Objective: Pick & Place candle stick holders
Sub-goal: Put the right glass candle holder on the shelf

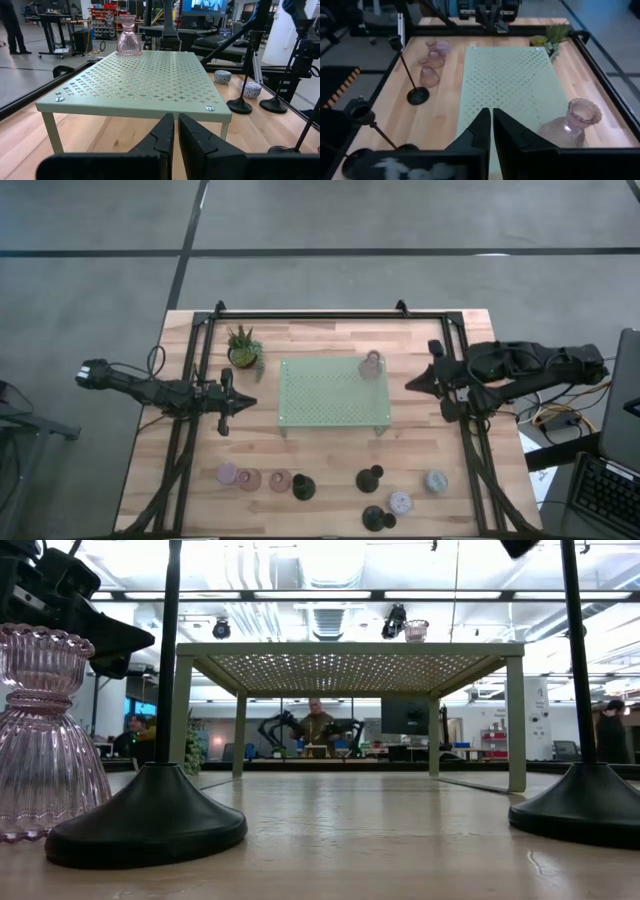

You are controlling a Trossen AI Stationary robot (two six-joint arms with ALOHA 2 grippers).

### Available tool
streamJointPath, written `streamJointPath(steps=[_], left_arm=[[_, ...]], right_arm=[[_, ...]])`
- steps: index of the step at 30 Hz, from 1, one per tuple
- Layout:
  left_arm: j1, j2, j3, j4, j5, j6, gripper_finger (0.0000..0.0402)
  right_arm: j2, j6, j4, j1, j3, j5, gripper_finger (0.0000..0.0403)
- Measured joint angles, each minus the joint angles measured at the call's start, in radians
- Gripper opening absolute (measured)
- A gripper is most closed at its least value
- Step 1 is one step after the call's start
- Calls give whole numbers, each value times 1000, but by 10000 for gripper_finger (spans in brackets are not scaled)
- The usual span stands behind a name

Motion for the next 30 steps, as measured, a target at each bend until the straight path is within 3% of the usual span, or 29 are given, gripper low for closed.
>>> streamJointPath(steps=[14, 27, 30], left_arm=[[0, 0, 0, 0, 0, 0, 30], [0, 0, 0, 1, 0, 0, 30], [0, 0, 0, 25, -1, -98, 30]], right_arm=[[-244, -19, 409, 87, -433, 0, 12], [-367, -31, 463, 93, -571, -1, 12], [-368, -30, 462, 93, -575, -1, 13]])
